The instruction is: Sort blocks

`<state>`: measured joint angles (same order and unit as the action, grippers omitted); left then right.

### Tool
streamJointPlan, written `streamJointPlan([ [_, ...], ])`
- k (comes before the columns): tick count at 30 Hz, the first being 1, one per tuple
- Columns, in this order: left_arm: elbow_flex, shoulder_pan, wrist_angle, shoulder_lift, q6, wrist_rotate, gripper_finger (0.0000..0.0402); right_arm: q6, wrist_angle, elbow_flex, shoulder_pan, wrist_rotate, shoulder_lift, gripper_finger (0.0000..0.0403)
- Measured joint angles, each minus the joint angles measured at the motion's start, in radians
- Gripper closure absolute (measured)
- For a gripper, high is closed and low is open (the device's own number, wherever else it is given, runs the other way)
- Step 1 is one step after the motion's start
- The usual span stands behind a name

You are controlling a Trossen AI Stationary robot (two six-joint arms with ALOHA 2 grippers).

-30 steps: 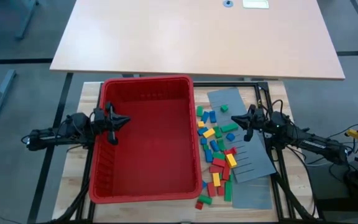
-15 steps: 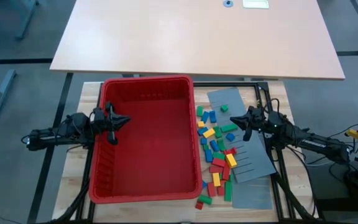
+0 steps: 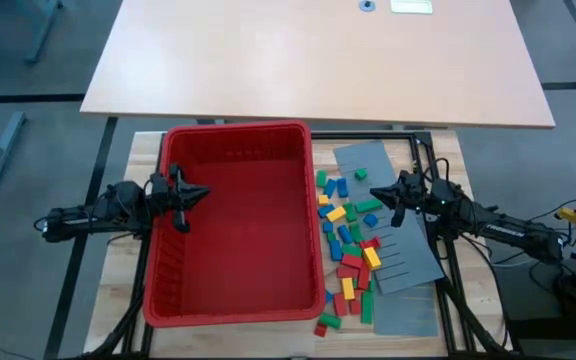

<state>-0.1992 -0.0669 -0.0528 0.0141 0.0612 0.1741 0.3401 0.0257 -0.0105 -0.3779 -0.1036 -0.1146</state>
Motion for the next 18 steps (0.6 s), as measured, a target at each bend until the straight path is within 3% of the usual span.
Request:
streamJointPlan([
  [18,0.000,0.000,0.000,0.009,0.000,0.000,0.0402,0.000,0.001,0.000,0.000,0.000,0.000,0.0403],
])
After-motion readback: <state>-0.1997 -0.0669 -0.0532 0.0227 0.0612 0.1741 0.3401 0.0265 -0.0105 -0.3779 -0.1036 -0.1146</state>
